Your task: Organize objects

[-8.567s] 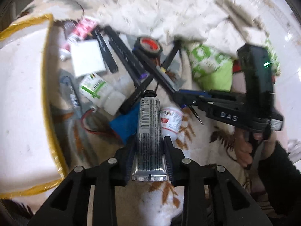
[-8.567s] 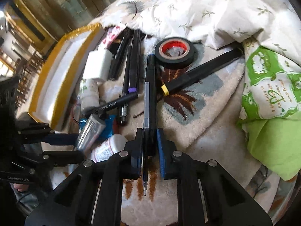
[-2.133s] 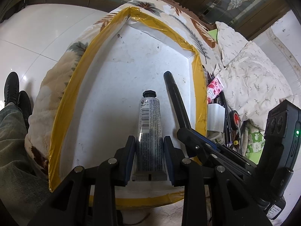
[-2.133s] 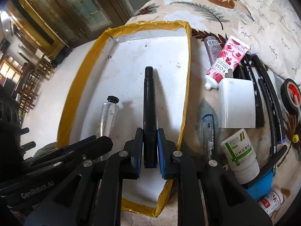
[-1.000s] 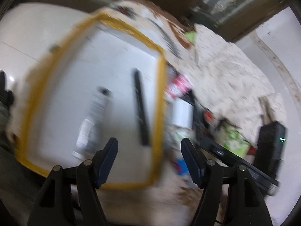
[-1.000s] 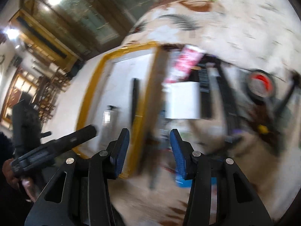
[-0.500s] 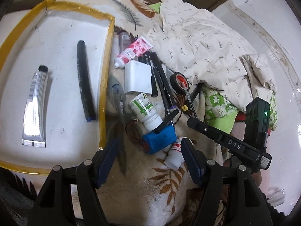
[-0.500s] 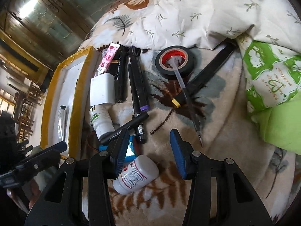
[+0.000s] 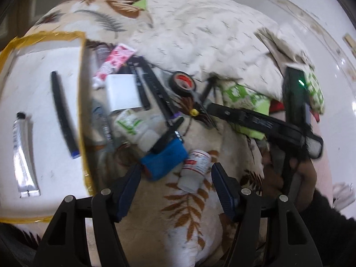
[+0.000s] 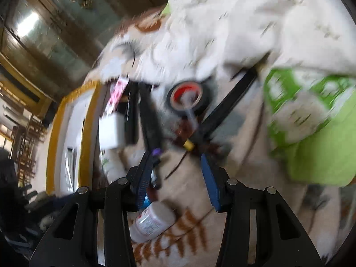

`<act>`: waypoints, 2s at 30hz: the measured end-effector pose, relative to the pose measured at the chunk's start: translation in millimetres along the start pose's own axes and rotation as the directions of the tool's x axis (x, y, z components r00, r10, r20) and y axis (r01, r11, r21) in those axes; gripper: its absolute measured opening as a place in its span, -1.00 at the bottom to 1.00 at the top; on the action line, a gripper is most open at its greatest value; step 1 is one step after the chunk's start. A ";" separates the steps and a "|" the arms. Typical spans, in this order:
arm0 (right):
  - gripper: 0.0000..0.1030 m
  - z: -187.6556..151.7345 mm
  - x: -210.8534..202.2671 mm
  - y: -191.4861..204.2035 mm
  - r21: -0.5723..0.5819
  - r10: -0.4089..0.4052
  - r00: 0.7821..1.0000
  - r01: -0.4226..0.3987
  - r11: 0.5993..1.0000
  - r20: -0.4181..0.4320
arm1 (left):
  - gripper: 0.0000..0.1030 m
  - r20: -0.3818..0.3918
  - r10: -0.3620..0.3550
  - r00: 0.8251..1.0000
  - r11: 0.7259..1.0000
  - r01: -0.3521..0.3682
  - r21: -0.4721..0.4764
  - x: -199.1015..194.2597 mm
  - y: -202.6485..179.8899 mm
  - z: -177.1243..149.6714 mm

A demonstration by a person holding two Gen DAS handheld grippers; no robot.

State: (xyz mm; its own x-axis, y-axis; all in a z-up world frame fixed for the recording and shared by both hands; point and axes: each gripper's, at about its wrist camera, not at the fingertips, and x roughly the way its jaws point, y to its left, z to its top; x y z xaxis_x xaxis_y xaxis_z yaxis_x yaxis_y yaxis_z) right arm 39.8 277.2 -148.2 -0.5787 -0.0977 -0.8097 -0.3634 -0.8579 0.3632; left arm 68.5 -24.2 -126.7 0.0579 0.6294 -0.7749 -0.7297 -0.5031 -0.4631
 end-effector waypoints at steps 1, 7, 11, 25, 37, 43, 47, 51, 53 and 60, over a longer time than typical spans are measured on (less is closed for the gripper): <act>-0.13 2.9 1.9 -1.9 -0.010 -0.027 1.000 0.027 1.000 -0.008 | 0.27 -0.009 0.007 1.000 1.000 -0.007 0.011 3.4 -2.7 2.1; -0.17 9.2 28.7 -10.6 -0.048 -0.065 0.996 0.062 0.997 -0.057 | 0.21 -0.098 0.043 0.994 0.993 -0.032 0.110 42.1 -15.1 22.2; -0.56 4.4 34.0 -8.5 -0.070 -0.100 0.993 0.096 0.993 -0.066 | -0.42 -0.156 0.038 0.987 0.995 -0.022 0.099 65.8 -13.1 28.0; -0.80 2.2 38.4 -10.9 -0.047 -0.128 0.988 0.124 0.991 -0.090 | -1.00 -0.163 0.044 0.986 0.999 -0.042 0.014 57.7 5.6 19.7; -0.91 -11.1 36.7 -2.8 -0.036 -0.088 0.989 0.084 0.996 -0.121 | -1.00 -0.136 -0.017 0.991 0.996 0.006 -0.084 25.3 26.3 -0.6; -0.91 -9.8 37.0 -4.5 -0.021 -0.080 0.988 0.077 0.997 -0.129 | -1.00 -0.142 0.013 0.990 0.998 -0.022 -0.063 28.9 23.5 -2.5; -0.91 -11.0 34.6 -3.4 -0.020 -0.079 0.989 0.077 0.997 -0.124 | -1.00 -0.140 0.013 0.990 0.997 -0.024 -0.073 29.0 26.5 -2.8; -0.91 -14.6 34.5 1.2 -0.040 -0.090 0.987 0.086 0.996 -0.133 | -1.00 -0.133 0.007 0.991 0.997 -0.017 -0.071 28.0 25.6 -1.1; -0.91 -14.9 35.7 1.8 -0.041 -0.091 0.986 0.086 0.995 -0.138 | -1.00 -0.132 0.006 0.991 0.997 -0.016 -0.070 27.8 25.6 -1.2; -0.91 -11.6 39.7 2.2 -0.044 -0.092 0.985 0.086 0.995 -0.143 | -1.00 -0.138 0.011 0.990 0.997 -0.021 -0.071 28.3 26.5 -2.8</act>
State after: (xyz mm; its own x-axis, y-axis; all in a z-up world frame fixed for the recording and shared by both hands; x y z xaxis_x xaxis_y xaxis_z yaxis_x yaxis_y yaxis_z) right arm 24.4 265.5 -184.9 -0.4323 -0.0900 -0.8972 -0.3798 -0.8843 0.2717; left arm 52.8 -21.4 -162.1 0.1431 0.5359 -0.8321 -0.6805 -0.5572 -0.4758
